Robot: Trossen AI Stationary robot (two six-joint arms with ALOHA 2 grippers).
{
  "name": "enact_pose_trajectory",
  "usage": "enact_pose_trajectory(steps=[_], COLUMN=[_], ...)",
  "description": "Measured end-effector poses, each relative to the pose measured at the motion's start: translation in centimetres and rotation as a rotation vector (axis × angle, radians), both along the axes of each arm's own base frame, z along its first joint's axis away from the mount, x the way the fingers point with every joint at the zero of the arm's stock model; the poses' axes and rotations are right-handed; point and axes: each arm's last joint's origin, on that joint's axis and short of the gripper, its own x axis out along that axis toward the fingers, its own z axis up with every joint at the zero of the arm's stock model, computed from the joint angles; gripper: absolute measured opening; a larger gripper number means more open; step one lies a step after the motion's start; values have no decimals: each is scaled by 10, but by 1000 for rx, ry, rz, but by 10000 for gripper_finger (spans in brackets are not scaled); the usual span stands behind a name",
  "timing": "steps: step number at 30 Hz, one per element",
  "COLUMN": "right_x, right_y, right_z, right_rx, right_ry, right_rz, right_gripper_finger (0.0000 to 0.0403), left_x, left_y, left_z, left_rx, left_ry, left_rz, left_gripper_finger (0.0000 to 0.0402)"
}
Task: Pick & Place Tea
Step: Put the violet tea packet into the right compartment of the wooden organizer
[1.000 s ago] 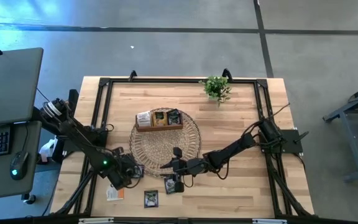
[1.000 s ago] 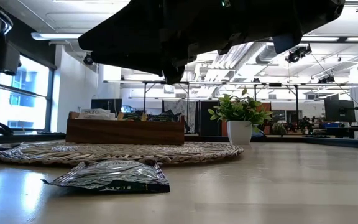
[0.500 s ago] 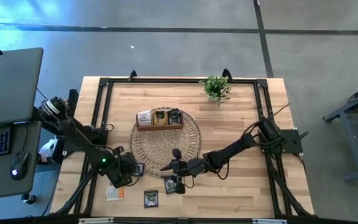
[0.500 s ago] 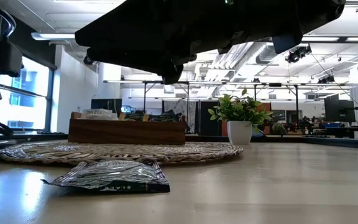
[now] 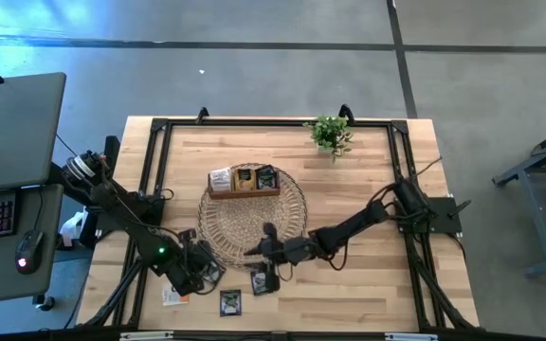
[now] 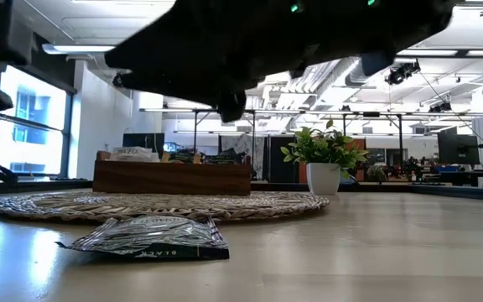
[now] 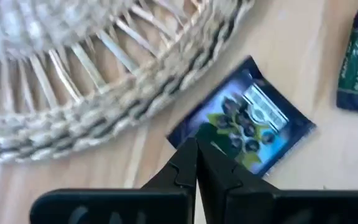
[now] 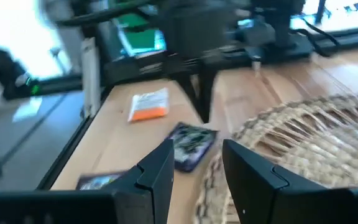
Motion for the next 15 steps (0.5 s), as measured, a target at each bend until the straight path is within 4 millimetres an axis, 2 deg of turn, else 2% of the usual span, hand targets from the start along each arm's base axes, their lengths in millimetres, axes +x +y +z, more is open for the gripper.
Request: enact_pose_trajectory(steps=[5, 7, 11, 15], right_x=[4, 4, 14, 39], right_y=[-11, -11, -4, 12], right_z=[-8, -12, -23, -30], right_rx=[185, 193, 195, 200], right_ry=[41, 55, 70, 76], right_rz=[-75, -77, -59, -7], right_gripper_finger=[133, 133, 133, 133], left_x=[1, 1, -1, 4], left_y=[0, -1, -4, -10], left_z=[2, 2, 2, -13], left_rx=[8, -18, -72, -80], left_ry=[-17, -9, 30, 76], left_rz=[10, 24, 33, 26], left_gripper_finger=[1, 1, 0, 0])
